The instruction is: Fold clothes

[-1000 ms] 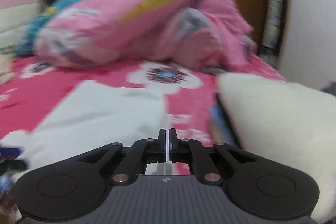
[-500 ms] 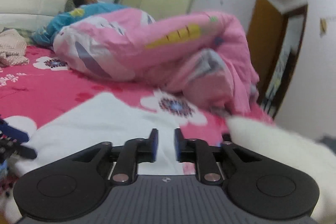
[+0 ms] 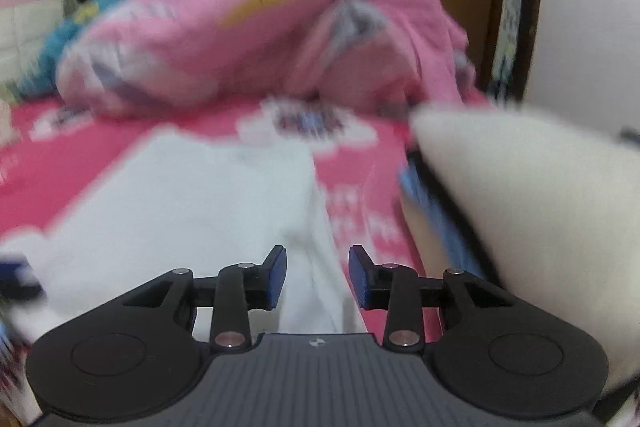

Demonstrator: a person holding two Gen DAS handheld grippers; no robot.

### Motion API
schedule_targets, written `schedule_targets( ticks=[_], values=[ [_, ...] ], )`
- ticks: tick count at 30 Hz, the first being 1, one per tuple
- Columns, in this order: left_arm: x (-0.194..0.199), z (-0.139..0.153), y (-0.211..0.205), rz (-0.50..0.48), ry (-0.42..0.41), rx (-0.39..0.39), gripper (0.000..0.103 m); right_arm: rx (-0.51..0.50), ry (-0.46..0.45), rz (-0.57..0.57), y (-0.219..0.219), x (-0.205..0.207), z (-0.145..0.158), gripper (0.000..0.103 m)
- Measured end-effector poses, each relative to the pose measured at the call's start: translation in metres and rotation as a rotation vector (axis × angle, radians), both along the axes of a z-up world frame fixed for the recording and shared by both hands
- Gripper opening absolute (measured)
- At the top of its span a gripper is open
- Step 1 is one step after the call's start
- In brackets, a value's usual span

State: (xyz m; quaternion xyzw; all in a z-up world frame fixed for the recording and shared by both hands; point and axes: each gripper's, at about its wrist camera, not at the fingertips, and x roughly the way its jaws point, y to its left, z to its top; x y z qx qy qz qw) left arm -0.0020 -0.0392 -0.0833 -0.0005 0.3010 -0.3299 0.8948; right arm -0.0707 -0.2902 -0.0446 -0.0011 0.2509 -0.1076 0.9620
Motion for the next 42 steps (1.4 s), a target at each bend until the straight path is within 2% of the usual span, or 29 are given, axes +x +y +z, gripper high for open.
schedule_targets(
  ticks=[3, 4, 6, 8, 10, 12, 15, 17, 19, 21, 24, 26, 28, 33, 34, 36, 38, 39, 42],
  values=[
    [-0.005, -0.002, 0.001, 0.004, 0.007, -0.006, 0.045, -0.019, -0.022, 0.043, 0.006, 0.012, 0.001, 0.037],
    [-0.006, -0.002, 0.001, 0.004, 0.009, -0.007, 0.045, -0.024, -0.004, 0.047, 0.005, 0.019, -0.004, 0.036],
    [-0.012, -0.004, 0.003, 0.0, 0.015, -0.012, 0.045, -0.06, 0.106, -0.007, -0.003, 0.023, -0.03, 0.027],
    [-0.017, -0.007, 0.007, -0.004, 0.022, -0.021, 0.045, -0.058, 0.172, -0.083, -0.018, 0.014, -0.05, 0.027],
    [-0.02, -0.009, 0.011, -0.011, 0.028, -0.037, 0.045, -0.02, 0.163, -0.123, -0.025, -0.001, -0.044, 0.023],
    [-0.019, -0.011, 0.016, -0.024, 0.056, -0.058, 0.045, -0.043, 0.118, -0.12, -0.018, -0.009, -0.026, 0.022],
    [-0.02, -0.011, 0.019, -0.035, 0.082, -0.068, 0.045, -0.048, -0.017, 0.011, 0.01, -0.015, 0.006, 0.022],
    [-0.023, -0.01, 0.021, -0.039, 0.087, -0.058, 0.045, 0.005, -0.051, 0.154, 0.033, -0.008, 0.013, 0.022],
    [-0.03, -0.01, 0.023, -0.036, 0.085, -0.036, 0.044, 0.074, -0.041, 0.304, 0.057, 0.004, 0.009, 0.022],
    [-0.037, -0.01, 0.029, -0.023, 0.083, -0.02, 0.044, 0.119, 0.007, 0.429, 0.082, 0.013, -0.008, 0.022],
    [-0.044, -0.008, 0.047, 0.022, 0.094, -0.03, 0.044, 0.072, 0.096, 0.535, 0.107, 0.006, -0.046, 0.021],
    [-0.044, -0.007, 0.062, 0.063, 0.105, -0.045, 0.044, 0.014, 0.117, 0.616, 0.118, -0.015, -0.052, 0.019],
    [-0.042, -0.005, 0.075, 0.1, 0.111, -0.057, 0.044, -0.019, 0.122, 0.655, 0.123, -0.027, -0.043, 0.014],
    [-0.034, -0.001, 0.089, 0.18, 0.134, -0.079, 0.043, -0.083, 0.031, 0.667, 0.143, -0.022, -0.031, 0.014],
    [-0.034, 0.0, 0.09, 0.184, 0.131, -0.079, 0.043, -0.086, 0.057, 0.686, 0.147, -0.018, -0.037, 0.014],
    [-0.036, 0.002, 0.091, 0.19, 0.124, -0.079, 0.043, -0.1, 0.17, 0.75, 0.153, -0.018, -0.053, 0.014],
    [-0.037, 0.004, 0.092, 0.196, 0.118, -0.078, 0.043, -0.098, 0.241, 0.844, 0.156, -0.033, -0.057, 0.013],
    [-0.037, 0.005, 0.093, 0.199, 0.114, -0.078, 0.043, -0.111, 0.248, 0.86, 0.158, -0.04, -0.056, 0.012],
    [-0.039, 0.008, 0.094, 0.208, 0.105, -0.077, 0.043, -0.207, 0.146, 0.83, 0.161, -0.05, -0.042, 0.013]
  ],
)
